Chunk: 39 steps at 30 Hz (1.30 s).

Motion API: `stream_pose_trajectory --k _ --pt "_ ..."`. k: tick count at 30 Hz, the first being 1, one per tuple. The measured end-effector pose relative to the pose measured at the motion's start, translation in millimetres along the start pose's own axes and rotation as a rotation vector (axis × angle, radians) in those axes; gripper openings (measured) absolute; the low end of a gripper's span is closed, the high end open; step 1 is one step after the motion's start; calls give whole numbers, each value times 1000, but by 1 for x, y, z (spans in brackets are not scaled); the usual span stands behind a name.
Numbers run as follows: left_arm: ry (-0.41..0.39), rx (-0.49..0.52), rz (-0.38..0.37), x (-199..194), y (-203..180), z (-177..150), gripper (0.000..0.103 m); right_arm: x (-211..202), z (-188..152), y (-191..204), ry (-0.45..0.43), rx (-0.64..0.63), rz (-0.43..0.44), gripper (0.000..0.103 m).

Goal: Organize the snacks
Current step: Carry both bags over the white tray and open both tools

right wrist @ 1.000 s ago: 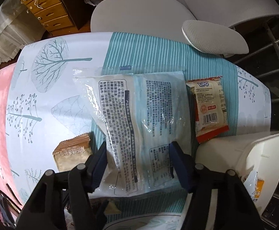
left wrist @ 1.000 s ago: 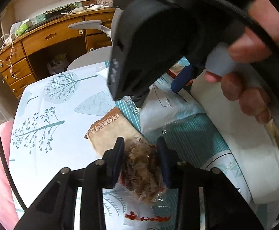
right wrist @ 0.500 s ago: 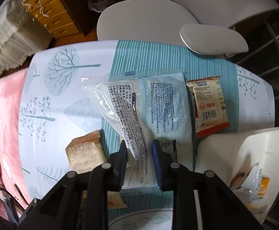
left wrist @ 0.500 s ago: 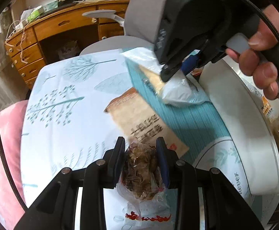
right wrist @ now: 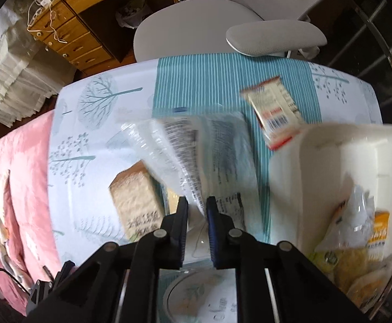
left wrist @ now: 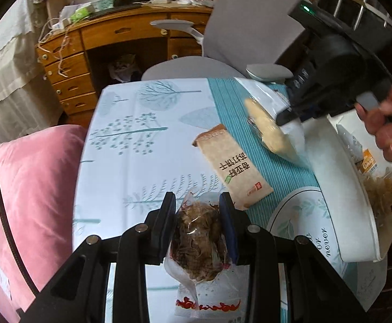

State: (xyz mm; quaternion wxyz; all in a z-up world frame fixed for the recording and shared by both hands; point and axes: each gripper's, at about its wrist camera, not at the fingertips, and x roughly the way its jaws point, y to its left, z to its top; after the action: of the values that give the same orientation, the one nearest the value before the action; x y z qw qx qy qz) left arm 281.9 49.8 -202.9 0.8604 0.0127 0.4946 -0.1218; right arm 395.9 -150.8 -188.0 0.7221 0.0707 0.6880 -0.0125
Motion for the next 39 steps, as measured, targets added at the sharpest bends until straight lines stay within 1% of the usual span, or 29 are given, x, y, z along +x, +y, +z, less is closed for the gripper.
stream_pose_trajectory --k 2,4,11,15,18,23,25,30,34,39 --pt "-22 -16 25 -15 3 -3 32 -6 -8 -1 -1 9 2 12" --pt "-27 -32 36 -30 8 -7 32 -11 -19 -1 1 22 20 12" --pt "-40 -73 31 -80 17 -26 32 -39 -63 -2 -15 68 86 12" --pt "-34 -87 13 -105 15 -42 32 -56 -95 -5 -35 89 126 12" --pt "-20 -103 -5 -119 10 -56 32 -71 -124 -11 -52 121 172 12" --pt "20 -124 -46 -133 -2 -75 32 -91 -160 -22 -70 138 215 12" --pt "34 -119 -64 -138 -10 -80 32 -100 -175 -29 -81 141 221 12" --pt "44 -52 -110 -150 -46 -87 32 -119 -199 -48 -106 137 234 12" --pt "33 -28 -128 -157 -79 -82 32 -132 -214 -70 -124 121 248 12" --pt "7 -12 -128 -161 -121 -70 32 -142 -226 -107 -120 100 260 12"
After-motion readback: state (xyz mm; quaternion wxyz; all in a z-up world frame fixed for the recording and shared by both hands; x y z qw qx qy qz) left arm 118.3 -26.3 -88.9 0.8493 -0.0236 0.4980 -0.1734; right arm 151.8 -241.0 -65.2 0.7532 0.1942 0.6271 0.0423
